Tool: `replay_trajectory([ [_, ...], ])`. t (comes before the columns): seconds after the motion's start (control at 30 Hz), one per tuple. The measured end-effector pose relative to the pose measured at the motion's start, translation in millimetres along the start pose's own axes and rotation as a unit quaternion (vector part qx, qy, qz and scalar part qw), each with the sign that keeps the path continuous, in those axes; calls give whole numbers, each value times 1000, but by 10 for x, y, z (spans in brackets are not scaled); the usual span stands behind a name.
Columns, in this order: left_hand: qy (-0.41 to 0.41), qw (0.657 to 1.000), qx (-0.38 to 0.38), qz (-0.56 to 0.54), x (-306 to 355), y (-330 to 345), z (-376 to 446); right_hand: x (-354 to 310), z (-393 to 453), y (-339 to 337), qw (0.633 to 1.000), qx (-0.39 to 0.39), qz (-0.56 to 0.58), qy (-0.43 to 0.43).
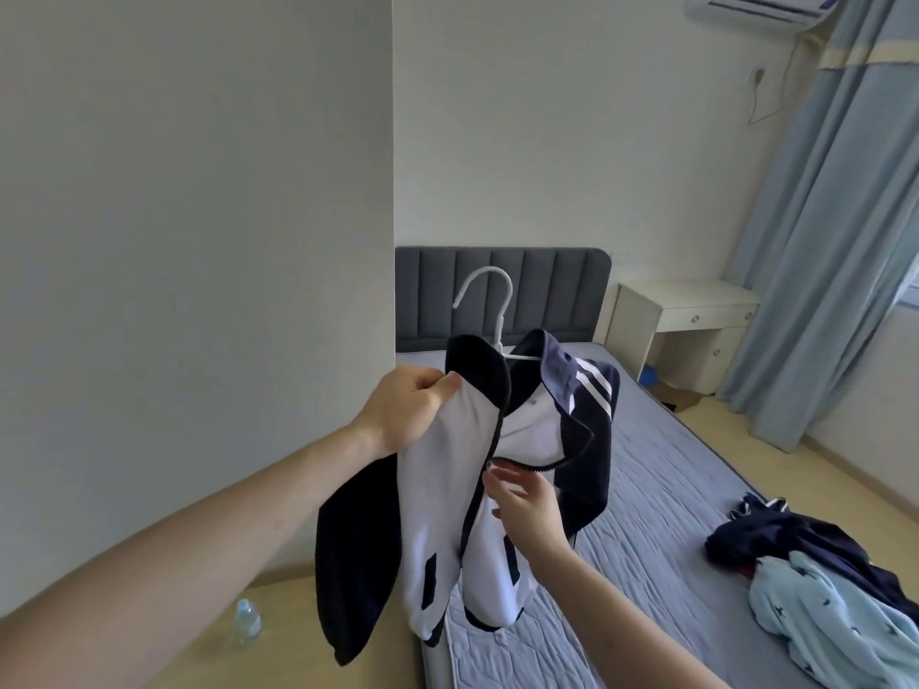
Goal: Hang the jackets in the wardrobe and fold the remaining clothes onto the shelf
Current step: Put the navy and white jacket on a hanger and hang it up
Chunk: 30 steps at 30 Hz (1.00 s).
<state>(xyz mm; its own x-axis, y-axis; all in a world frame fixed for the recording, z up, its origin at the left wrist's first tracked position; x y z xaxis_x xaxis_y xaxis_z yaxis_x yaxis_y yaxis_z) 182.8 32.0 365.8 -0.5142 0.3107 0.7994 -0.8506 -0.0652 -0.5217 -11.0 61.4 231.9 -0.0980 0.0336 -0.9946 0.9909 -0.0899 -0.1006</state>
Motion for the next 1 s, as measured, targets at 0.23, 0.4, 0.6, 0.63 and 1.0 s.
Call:
replay_trajectory([
  [0.23,-32,994,-83,-68,-78,1006,-110,520,-200,-678,997,49,-62,23],
  [0.4,-73,983,-128,-108,-110,1908,-171,965,-300,-1316,988,101,-96,64],
  [0.6,-129,961,-161,-183,-44,2962,-182,1345,-276,-2247,972,139,-142,122],
  [0.63,-136,957,-166,-195,-13,3126,-169,1382,-253,-2406,970,140,-149,130],
  [1.0,-260,902,-176,-296,-345,4582,-22,2060,343,-3642,951,107,-201,211],
])
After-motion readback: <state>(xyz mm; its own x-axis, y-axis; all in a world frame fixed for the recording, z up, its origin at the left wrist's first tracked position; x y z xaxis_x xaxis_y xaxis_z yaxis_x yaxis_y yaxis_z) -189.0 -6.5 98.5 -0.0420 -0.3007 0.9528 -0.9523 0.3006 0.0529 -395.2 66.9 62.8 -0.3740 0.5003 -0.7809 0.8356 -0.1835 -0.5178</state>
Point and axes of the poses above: each hand's wrist, its own z-axis towards the middle knuckle, its own y-axis out of the palm, x = y × z, the point moved 4 cm from there along z, towards the middle knuckle, and after that the axes turned 2 degrees about z, right-handed, at the moved point
